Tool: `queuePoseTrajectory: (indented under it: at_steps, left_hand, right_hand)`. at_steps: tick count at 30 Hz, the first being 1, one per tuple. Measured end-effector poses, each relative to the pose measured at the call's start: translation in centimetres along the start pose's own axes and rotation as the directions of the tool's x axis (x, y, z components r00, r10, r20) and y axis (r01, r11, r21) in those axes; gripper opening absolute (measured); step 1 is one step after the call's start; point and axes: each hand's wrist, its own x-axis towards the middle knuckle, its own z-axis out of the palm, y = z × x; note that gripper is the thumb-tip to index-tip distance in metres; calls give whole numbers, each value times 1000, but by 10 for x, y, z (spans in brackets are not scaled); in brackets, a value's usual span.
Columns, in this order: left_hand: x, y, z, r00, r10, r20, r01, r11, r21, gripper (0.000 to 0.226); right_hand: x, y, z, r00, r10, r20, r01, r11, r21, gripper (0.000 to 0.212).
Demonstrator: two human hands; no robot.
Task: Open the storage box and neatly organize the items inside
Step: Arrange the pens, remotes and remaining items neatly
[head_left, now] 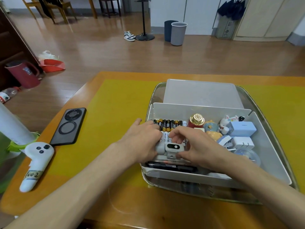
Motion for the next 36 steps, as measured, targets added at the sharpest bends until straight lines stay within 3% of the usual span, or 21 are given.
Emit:
queuePoseTrajectory:
  at_steps: [5,11,14,16,19,21,24,27,36]
  left_hand:
    - [0,3,-2,1000,2,-31,2,993,121,32]
    - [-2,3,-5,999,19,-35,-14,992,128,35]
    - [-10,1,-13,990,74,-119,-69,997,44,28]
    - [-17,2,-20,985,107,-132,-119,989,-85,21]
    - [-21,11,-21,984,173,45,-158,959,-234,14]
    - [-18,14,-15,972,199,123,-168,960,-225,15]
    - [-10,11,-9,972,228,57,-219,966,-137,10]
    - [-2,10,-5,966,257,-25,-258,964,-64,26]
    - [6,9,0,986,147,-77,-153,985,-84,36]
  right_hand:
    - [-5,-1,-5,996,-72,-45,55,952,-300,24]
    - [-9,-8,-9,997,-43,-68,18,946,-323,28]
    - [-18,-11,-28,996,-31,-87,1,943,-333,23]
    - [-28,-9,-43,999,-3,-51,-17,923,-385,16]
    - [-41,-9,-53,995,-1,97,44,898,-437,11]
    - [-43,-10,-49,987,-25,160,98,879,-466,11]
    - [-40,-9,-41,977,-77,201,168,857,-487,18]
    - [-36,-8,-36,972,-117,204,207,839,-503,19]
    - [-26,-6,-25,965,-86,250,206,835,-510,22]
